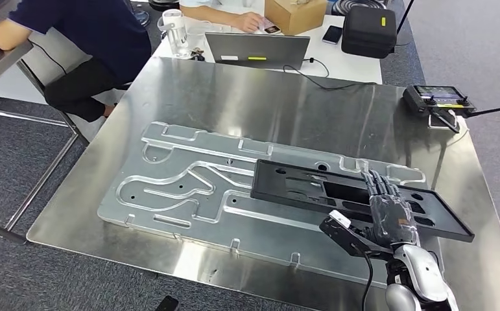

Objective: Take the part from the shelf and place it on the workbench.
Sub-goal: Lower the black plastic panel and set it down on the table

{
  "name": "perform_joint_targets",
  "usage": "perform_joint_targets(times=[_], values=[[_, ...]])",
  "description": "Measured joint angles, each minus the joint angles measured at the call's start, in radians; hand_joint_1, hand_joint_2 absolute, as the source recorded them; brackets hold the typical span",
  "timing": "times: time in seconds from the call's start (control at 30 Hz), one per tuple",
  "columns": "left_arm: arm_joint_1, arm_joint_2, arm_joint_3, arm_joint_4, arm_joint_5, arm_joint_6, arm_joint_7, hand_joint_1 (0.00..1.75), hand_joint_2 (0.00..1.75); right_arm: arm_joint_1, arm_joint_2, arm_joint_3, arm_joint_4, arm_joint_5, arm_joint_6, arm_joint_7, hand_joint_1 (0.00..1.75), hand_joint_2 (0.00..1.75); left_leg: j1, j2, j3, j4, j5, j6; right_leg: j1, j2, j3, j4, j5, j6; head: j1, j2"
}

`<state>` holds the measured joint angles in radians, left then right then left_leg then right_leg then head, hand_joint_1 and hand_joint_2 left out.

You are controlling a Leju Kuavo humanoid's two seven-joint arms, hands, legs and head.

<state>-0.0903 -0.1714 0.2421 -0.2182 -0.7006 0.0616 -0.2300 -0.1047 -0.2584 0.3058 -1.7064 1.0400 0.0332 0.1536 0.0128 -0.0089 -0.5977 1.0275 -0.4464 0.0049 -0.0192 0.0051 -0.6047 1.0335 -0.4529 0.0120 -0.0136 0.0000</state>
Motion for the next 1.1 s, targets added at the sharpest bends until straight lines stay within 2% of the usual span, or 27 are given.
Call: perform_joint_targets(times=[0.03,0.07,0.1,0.17,0.2,0.23,0.27,0.33,0.37,0.4,0.5,0.53,0.57,0.6,0.67,0.7,0.73,0.77,0.8,0.83,0.87,0.9,0.93,0.97,1.03,1.07,1.1], values=[[0.0,0.0,0.001,0.0,0.0,0.002,0.001,0.0,0.0,0.0,0.001,0.0,-0.001,0.0,0.0,0.0,0.0,0.0,0.001,0.001,-0.004,0.012,-0.014,-0.005,-0.001,-0.002,-0.001,-0.004,0.005,-0.009,0.0,0.0],[0.0,0.001,0.001,0.0,0.0,0.004,0.002,0.0,0.0,0.0,0.001,0.0,-0.002,-0.001,0.0,0.0,0.0,0.0,0.002,0.002,-0.015,0.041,-0.042,-0.008,-0.002,-0.004,-0.003,-0.008,0.011,-0.018,0.0,0.0],[-0.001,0.001,0.002,0.0,0.0,0.007,0.003,0.0,0.0,0.001,0.002,0.0,-0.002,-0.001,0.0,-0.001,0.0,0.0,0.003,0.003,-0.032,0.09,-0.082,-0.011,-0.002,-0.006,-0.007,-0.01,0.016,-0.026,-0.001,0.0],[0.0,0.001,0.005,0.0,0.0,0.01,0.006,0.0,0.0,0.004,0.004,0.0,-0.003,-0.001,0.0,-0.001,0.0,0.0,0.004,0.003,-0.072,0.216,-0.159,-0.013,0.003,-0.009,-0.02,-0.009,0.026,-0.034,-0.001,0.0],[0.0,0.002,0.007,0.0,0.0,0.01,0.007,0.0,0.0,0.006,0.004,0.0,-0.003,-0.001,0.0,-0.001,0.0,0.0,0.004,0.003,-0.081,0.258,-0.179,-0.014,0.005,-0.01,-0.028,-0.008,0.031,-0.036,-0.001,0.0],[0.001,0.002,0.009,0.0,0.0,0.01,0.008,0.0,0.0,0.009,0.005,0.0,-0.003,-0.001,0.0,-0.001,0.0,0.0,0.003,0.003,-0.071,0.265,-0.181,-0.013,0.008,-0.01,-0.036,-0.007,0.037,-0.036,-0.001,0.0],[0.001,0.002,0.01,0.0,0.0,0.01,0.009,0.0,0.0,0.011,0.005,0.0,-0.003,-0.001,0.0,-0.001,0.0,0.0,0.003,0.003,-0.041,0.232,-0.166,-0.011,0.01,-0.01,-0.045,-0.005,0.044,-0.035,-0.001,0.0],[-0.002,0.003,0.011,0.0,0.0,0.01,0.011,0.0,0.0,0.013,0.005,0.0,-0.004,-0.001,0.0,-0.001,0.0,0.0,0.0,0.003,0.052,0.092,-0.124,0.0,0.013,-0.009,-0.059,0.0,0.056,-0.03,-0.001,0.0],[-0.004,0.004,0.012,0.0,0.0,0.01,0.012,0.0,0.0,0.014,0.005,-0.001,-0.005,-0.001,0.0,-0.001,0.0,0.0,-0.003,0.003,0.086,0.033,-0.108,0.005,0.015,-0.008,-0.064,0.003,0.061,-0.025,-0.001,0.0],[-0.005,0.004,0.013,0.0,0.0,0.01,0.012,0.0,0.0,0.015,0.005,-0.002,-0.006,-0.001,0.0,-0.001,0.0,0.0,-0.006,0.003,0.105,-0.003,-0.099,0.01,0.015,-0.008,-0.067,0.004,0.068,-0.019,0.0,0.0],[-0.004,0.005,0.016,0.0,0.0,0.01,0.013,0.0,0.0,0.017,0.006,-0.004,-0.007,-0.001,0.0,-0.001,0.0,0.0,-0.01,0.005,0.101,-0.016,-0.075,0.023,0.01,-0.007,-0.07,0.0,0.086,0.001,0.0,0.0],[-0.003,0.005,0.017,0.0,0.0,0.01,0.013,0.0,0.0,0.019,0.006,-0.006,-0.007,-0.001,0.0,-0.001,0.0,0.0,-0.008,0.007,0.097,-0.02,-0.063,0.03,0.009,-0.006,-0.074,0.004,0.077,0.006,0.0,0.0],[-0.004,0.005,0.017,0.0,0.0,0.009,0.014,0.0,0.0,0.02,0.006,-0.007,-0.008,-0.001,0.0,-0.001,0.0,0.0,-0.006,0.01,0.089,-0.025,-0.049,0.037,0.007,-0.005,-0.083,0.025,0.048,0.011,0.001,0.0],[-0.005,0.004,0.017,0.0,0.0,0.009,0.014,0.0,0.0,0.021,0.006,-0.009,-0.008,-0.001,0.0,-0.001,0.0,0.0,-0.004,0.013,0.078,-0.028,-0.035,0.043,0.005,-0.004,-0.096,0.066,0.002,0.015,0.002,0.0],[-0.006,0.004,0.018,0.0,0.0,0.009,0.015,0.0,0.0,0.023,0.006,-0.01,-0.007,-0.001,0.0,-0.001,0.0,0.0,-0.004,0.014,0.049,-0.028,-0.016,0.048,0.003,-0.004,-0.124,0.185,-0.095,0.024,0.003,0.0],[-0.005,0.005,0.018,0.0,0.0,0.009,0.016,0.0,0.0,0.024,0.006,-0.011,-0.007,-0.002,0.0,-0.001,0.0,0.0,-0.004,0.015,0.035,-0.027,-0.008,0.047,0.001,-0.004,-0.13,0.237,-0.114,0.028,0.003,0.0],[-0.004,0.005,0.018,0.0,-0.001,0.009,0.019,0.0,0.0,0.025,0.006,-0.012,-0.007,-0.002,0.0,-0.001,0.0,0.0,-0.004,0.015,0.021,-0.025,-0.001,0.045,-0.001,-0.004,-0.124,0.264,-0.112,0.031,0.003,0.0],[-0.003,0.005,0.018,0.0,-0.001,0.009,0.021,0.0,0.0,0.025,0.006,-0.014,-0.007,-0.002,0.0,-0.001,0.0,0.0,-0.003,0.016,0.008,-0.023,0.006,0.043,-0.003,-0.005,-0.103,0.258,-0.091,0.032,0.003,0.0],[-0.003,0.005,0.018,0.0,-0.001,0.009,0.023,0.0,0.0,0.025,0.006,-0.016,-0.007,-0.002,0.0,-0.001,0.0,0.0,-0.003,0.016,-0.003,-0.019,0.013,0.039,-0.005,-0.005,-0.062,0.217,-0.064,0.033,0.003,0.0],[-0.003,0.005,0.018,0.0,-0.001,0.009,0.025,0.0,0.0,0.023,0.006,-0.018,-0.007,-0.002,0.0,-0.001,0.0,0.0,-0.002,0.017,-0.011,-0.016,0.018,0.035,-0.006,-0.005,-0.011,0.15,-0.05,0.031,0.003,0.0],[-0.003,0.005,0.018,0.0,-0.001,0.009,0.027,0.0,0.0,0.021,0.006,-0.02,-0.008,-0.002,0.0,-0.001,0.0,0.0,-0.003,0.017,-0.018,-0.012,0.022,0.03,-0.004,-0.005,0.039,0.079,-0.048,0.026,0.003,0.0],[-0.003,0.005,0.019,0.0,-0.001,0.009,0.029,0.0,0.0,0.018,0.006,-0.022,-0.008,-0.003,0.0,-0.001,0.0,0.0,-0.004,0.017,-0.022,-0.009,0.026,0.024,-0.002,-0.005,0.076,0.022,-0.056,0.021,0.002,0.0],[-0.004,0.005,0.019,0.0,0.0,0.008,0.032,0.0,0.0,0.016,0.006,-0.023,-0.008,-0.003,0.001,-0.001,0.0,0.0,-0.004,0.017,-0.024,-0.008,0.031,0.017,0.002,-0.005,0.095,-0.011,-0.068,0.015,0.002,0.0],[-0.004,0.005,0.019,0.0,0.0,0.008,0.034,0.0,0.0,0.014,0.006,-0.025,-0.008,-0.003,0.001,-0.001,0.0,0.0,-0.004,0.017,-0.025,-0.008,0.036,0.01,0.006,-0.005,0.1,-0.023,-0.071,0.009,0.001,0.0],[-0.004,0.006,0.019,0.0,0.0,0.008,0.037,0.0,0.0,0.011,0.006,-0.026,-0.009,-0.003,0.002,-0.001,0.0,0.0,-0.002,0.016,-0.029,-0.003,0.036,-0.004,0.004,-0.007,0.096,-0.03,-0.062,-0.008,0.001,0.0],[-0.003,0.007,0.019,0.0,0.0,0.008,0.038,0.0,0.0,0.009,0.006,-0.027,-0.009,-0.003,0.002,-0.001,0.0,0.0,-0.001,0.015,-0.037,0.017,0.018,-0.008,0.002,-0.009,0.093,-0.034,-0.055,-0.017,0.001,0.0],[-0.003,0.007,0.02,0.0,0.0,0.008,0.039,0.0,0.0,0.007,0.006,-0.027,-0.01,-0.004,0.002,-0.001,0.0,0.0,0.0,0.014,-0.053,0.056,-0.012,-0.012,0.001,-0.011,0.09,-0.036,-0.049,-0.025,0.001,0.0]])
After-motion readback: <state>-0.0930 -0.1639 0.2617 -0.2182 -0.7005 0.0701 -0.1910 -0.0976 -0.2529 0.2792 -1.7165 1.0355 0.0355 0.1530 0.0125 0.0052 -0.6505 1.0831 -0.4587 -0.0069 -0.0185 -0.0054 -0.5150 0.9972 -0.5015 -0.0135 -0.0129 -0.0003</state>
